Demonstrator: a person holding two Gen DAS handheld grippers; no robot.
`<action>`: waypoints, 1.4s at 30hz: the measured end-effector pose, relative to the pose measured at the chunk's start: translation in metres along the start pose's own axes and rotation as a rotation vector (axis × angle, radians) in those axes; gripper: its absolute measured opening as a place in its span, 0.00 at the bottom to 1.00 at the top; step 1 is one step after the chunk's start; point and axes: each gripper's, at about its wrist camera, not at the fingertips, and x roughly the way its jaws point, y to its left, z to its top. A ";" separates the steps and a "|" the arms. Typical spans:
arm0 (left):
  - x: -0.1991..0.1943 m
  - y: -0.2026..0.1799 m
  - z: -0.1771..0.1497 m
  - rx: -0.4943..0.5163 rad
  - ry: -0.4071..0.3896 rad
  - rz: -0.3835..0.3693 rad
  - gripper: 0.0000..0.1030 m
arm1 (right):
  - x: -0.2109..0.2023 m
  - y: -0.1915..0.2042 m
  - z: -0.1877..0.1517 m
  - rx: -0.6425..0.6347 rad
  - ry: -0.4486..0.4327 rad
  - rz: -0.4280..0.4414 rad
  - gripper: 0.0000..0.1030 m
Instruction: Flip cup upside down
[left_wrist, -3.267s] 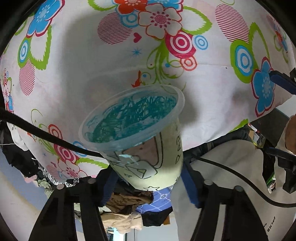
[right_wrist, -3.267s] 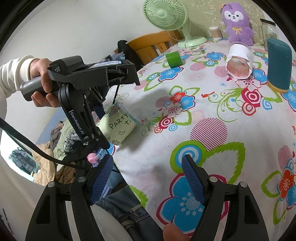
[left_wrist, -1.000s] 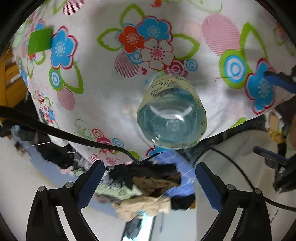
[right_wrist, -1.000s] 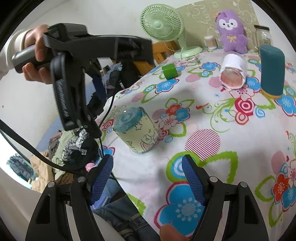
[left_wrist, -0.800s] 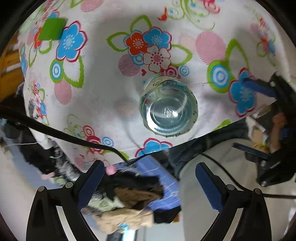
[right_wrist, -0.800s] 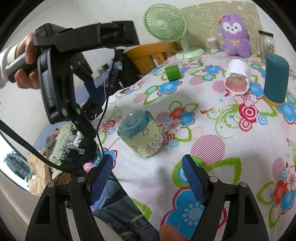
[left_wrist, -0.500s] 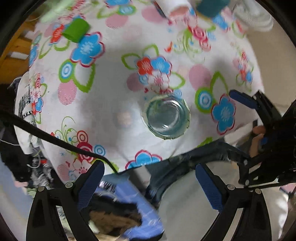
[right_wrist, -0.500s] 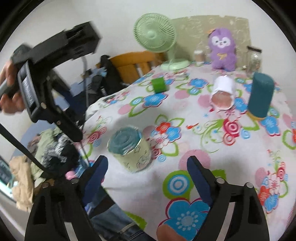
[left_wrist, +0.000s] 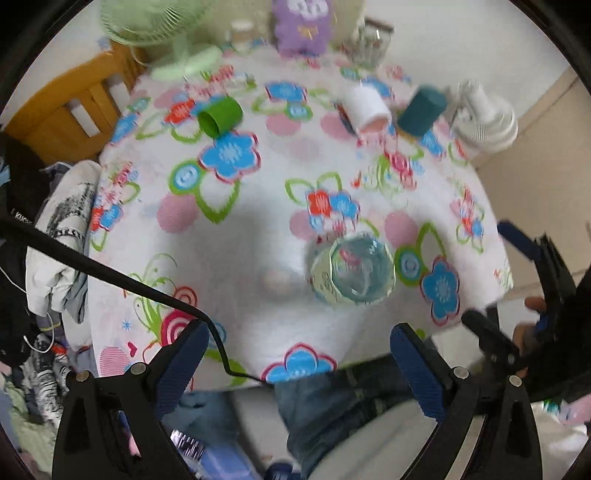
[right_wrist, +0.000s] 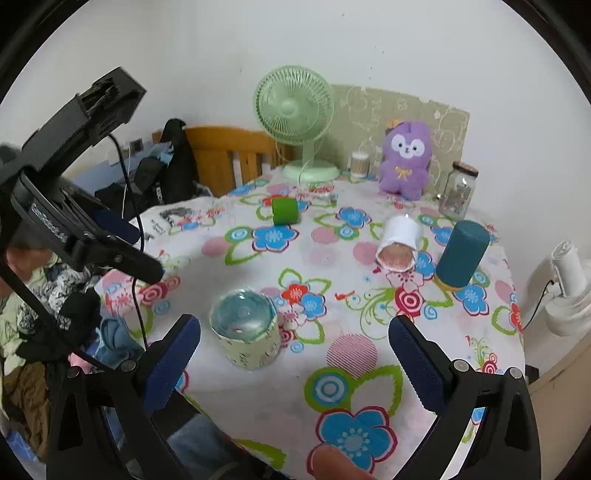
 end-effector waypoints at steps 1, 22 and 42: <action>-0.006 0.002 -0.003 -0.013 -0.047 0.005 0.97 | -0.003 0.002 0.001 0.007 -0.008 -0.001 1.00; -0.015 -0.003 -0.068 -0.159 -0.714 0.224 1.00 | -0.026 0.014 -0.003 0.139 -0.175 -0.100 1.00; -0.010 -0.020 -0.070 -0.096 -0.742 0.268 1.00 | -0.024 0.014 -0.002 0.164 -0.175 -0.153 1.00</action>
